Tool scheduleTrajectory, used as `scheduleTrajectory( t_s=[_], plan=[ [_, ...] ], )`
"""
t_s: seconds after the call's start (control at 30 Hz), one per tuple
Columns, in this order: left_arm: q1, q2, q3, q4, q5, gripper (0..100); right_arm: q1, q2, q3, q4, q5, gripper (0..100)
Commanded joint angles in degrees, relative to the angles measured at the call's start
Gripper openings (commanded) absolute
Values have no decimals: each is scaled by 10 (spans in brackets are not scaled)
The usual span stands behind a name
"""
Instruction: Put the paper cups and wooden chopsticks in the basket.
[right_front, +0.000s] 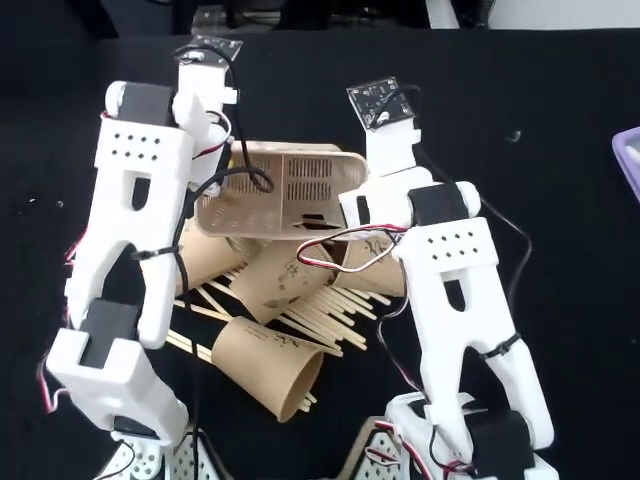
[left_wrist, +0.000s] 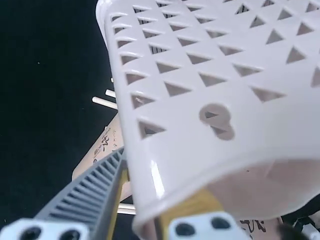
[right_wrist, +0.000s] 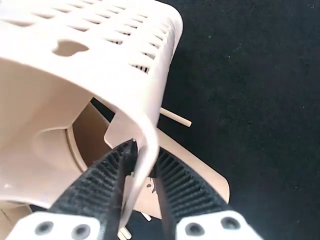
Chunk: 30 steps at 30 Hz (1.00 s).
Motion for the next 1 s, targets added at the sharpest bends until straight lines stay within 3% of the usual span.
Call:
scheduleTrajectory(
  t_s=[0.0,0.27,0.33,0.47,0.6,0.97],
  plan=[
    [-41,-43,-7,2,-9,30,6,-34,-15,-4,10,11],
    [-36,18,7,-107,-5,30,5,-15,-5,-154,7,25],
    [-38,33,-8,-115,-4,43,5,2,-6,-177,4,92],
    [-41,50,-58,-120,-4,162,4,27,-6,-229,4,237],
    [-39,55,-127,-119,-4,239,5,30,-16,-283,4,227],
    [-36,69,-183,-120,-4,242,4,36,-76,-287,4,187]
  ],
)
